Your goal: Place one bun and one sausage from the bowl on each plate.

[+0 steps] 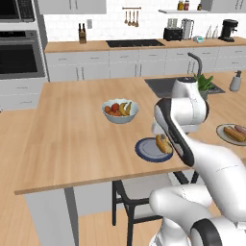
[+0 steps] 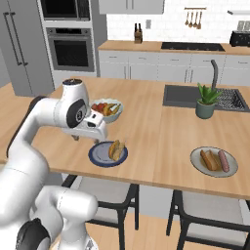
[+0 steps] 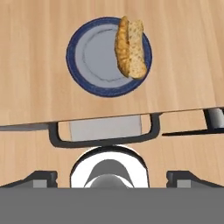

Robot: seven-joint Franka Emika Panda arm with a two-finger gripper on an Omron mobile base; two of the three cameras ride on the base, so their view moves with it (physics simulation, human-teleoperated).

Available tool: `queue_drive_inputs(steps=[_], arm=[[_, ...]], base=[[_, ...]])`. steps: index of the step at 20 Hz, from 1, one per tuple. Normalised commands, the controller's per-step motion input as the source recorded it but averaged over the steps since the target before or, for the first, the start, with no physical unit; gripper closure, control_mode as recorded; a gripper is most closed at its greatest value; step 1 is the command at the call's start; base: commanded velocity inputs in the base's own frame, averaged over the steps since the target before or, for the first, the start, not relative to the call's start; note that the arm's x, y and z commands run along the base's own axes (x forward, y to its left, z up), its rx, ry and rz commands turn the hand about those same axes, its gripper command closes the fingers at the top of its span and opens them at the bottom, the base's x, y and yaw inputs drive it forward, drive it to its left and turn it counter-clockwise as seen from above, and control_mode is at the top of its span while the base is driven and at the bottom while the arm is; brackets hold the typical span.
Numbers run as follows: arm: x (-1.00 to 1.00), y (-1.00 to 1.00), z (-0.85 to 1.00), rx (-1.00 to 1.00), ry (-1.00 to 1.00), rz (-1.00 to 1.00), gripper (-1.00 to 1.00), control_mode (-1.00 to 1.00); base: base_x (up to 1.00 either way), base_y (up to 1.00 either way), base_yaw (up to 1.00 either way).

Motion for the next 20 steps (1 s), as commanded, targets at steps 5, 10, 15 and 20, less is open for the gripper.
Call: queue_drive_inputs(steps=[5,10,15,20], arm=[[-0.57,0.0,0.15,0.0,-0.07,0.0,-1.0,1.0],[0.0,0.0,0.0,0.0,0.0,0.0,-1.0,1.0],[0.0,0.0,0.0,0.0,0.0,0.0,-1.0,1.0],[0.0,0.0,0.0,0.0,0.0,0.0,-1.0,1.0]], base=[[-0.19,-0.02,0.0],[-0.77,-0.82,0.0],[-0.08,-1.0,0.0],[0.0,-1.0,0.0]])
